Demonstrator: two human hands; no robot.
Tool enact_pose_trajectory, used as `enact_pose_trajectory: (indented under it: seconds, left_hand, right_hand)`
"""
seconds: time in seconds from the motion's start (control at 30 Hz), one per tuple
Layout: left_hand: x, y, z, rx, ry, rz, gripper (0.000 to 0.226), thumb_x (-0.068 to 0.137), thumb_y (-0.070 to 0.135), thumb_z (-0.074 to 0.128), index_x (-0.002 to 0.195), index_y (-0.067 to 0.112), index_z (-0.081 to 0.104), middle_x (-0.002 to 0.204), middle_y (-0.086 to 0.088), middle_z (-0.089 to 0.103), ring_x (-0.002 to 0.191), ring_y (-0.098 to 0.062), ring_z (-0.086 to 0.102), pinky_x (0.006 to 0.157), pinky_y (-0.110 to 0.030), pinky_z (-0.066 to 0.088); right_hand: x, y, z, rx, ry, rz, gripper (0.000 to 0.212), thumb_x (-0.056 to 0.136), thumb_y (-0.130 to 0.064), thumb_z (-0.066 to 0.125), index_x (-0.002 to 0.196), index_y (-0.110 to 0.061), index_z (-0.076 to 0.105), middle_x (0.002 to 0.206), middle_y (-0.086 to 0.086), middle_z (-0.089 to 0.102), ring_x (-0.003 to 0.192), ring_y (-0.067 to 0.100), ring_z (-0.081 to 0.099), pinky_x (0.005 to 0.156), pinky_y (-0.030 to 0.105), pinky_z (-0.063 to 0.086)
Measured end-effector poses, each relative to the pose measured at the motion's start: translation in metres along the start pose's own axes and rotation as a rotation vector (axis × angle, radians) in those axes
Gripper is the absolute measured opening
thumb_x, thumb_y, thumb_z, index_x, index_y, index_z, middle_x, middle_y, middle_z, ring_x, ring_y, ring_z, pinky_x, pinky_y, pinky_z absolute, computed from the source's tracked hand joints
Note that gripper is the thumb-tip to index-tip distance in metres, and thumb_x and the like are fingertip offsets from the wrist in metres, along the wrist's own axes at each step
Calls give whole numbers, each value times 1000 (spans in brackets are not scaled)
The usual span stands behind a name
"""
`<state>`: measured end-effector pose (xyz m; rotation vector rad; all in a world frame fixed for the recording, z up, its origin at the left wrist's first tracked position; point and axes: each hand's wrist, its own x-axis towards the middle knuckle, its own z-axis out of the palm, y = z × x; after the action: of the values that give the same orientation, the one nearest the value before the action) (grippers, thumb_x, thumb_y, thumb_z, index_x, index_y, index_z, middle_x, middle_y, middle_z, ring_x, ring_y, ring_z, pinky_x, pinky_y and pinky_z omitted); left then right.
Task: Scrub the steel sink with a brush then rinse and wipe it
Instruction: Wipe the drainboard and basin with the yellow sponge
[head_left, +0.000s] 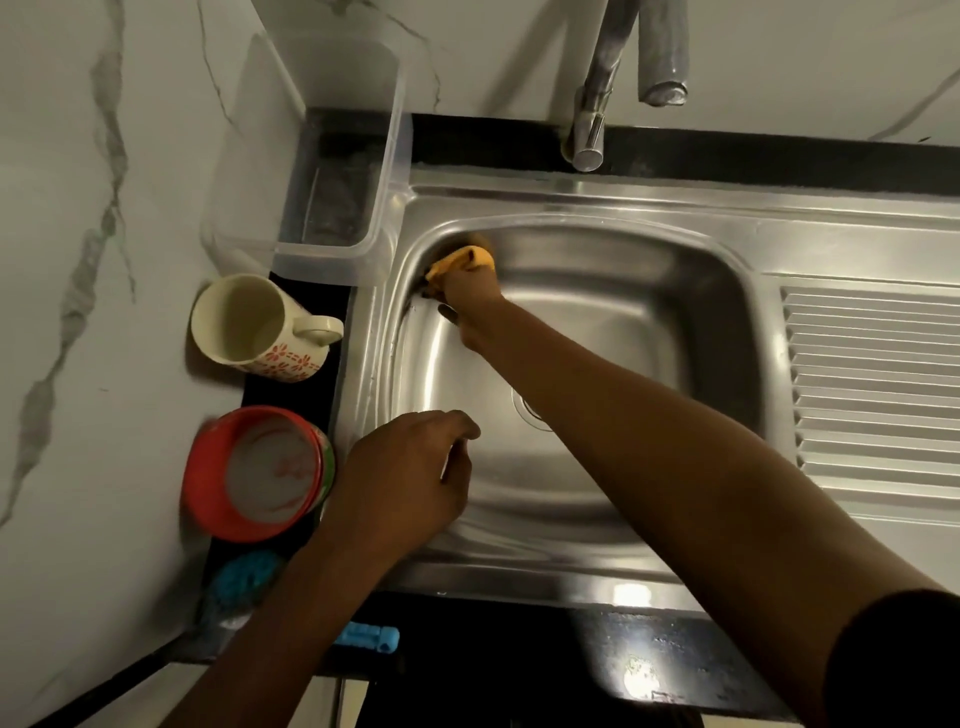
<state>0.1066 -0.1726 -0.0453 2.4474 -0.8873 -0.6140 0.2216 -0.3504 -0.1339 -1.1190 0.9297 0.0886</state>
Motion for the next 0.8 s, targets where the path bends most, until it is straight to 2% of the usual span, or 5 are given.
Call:
enact_pose_trajectory:
  seconds: [0.2, 0.37, 0.47, 0.6, 0.8]
  left_hand:
    - [1, 0, -4, -13, 31, -16, 24, 99, 26, 60, 120, 27, 73, 114, 9, 76, 103, -12, 70, 92, -38, 59]
    - [5, -2, -5, -40, 34, -21, 25, 97, 28, 57, 117, 30, 72, 107, 12, 75, 95, -8, 69, 84, -38, 60]
    - [8, -3, -4, -31, 27, -15, 24, 99, 23, 60, 118, 28, 73, 106, 11, 75, 95, -8, 68, 85, -36, 60]
    - [11, -6, 0, -22, 5, -13, 25, 98, 24, 60, 119, 28, 73, 109, 10, 76, 99, -10, 69, 89, -36, 60]
    - [14, -11, 1, -30, -1, -32, 24, 99, 24, 60, 119, 27, 73, 110, 9, 76, 99, -10, 69, 91, -36, 58]
  right_hand:
    - [-32, 10, -61, -211, -156, -53, 7, 98, -13, 62, 95, -16, 67, 88, 8, 71, 81, 22, 68, 87, 41, 59]
    - [-43, 27, -156, -590, 378, -155, 27, 92, -30, 62, 84, -8, 74, 84, 10, 75, 82, 29, 72, 77, 39, 58]
    - [-36, 34, -195, -895, 645, -232, 38, 94, -37, 58, 106, -3, 71, 120, 22, 61, 105, 41, 61, 95, 40, 50]
    - [0, 53, -206, -1007, 570, -193, 62, 94, -36, 65, 146, -7, 46, 149, 22, 40, 124, 50, 50, 105, 50, 44]
    - [38, 76, -149, -946, 472, -283, 64, 84, -1, 57, 144, -9, 36, 148, 21, 41, 131, 44, 47, 105, 50, 46]
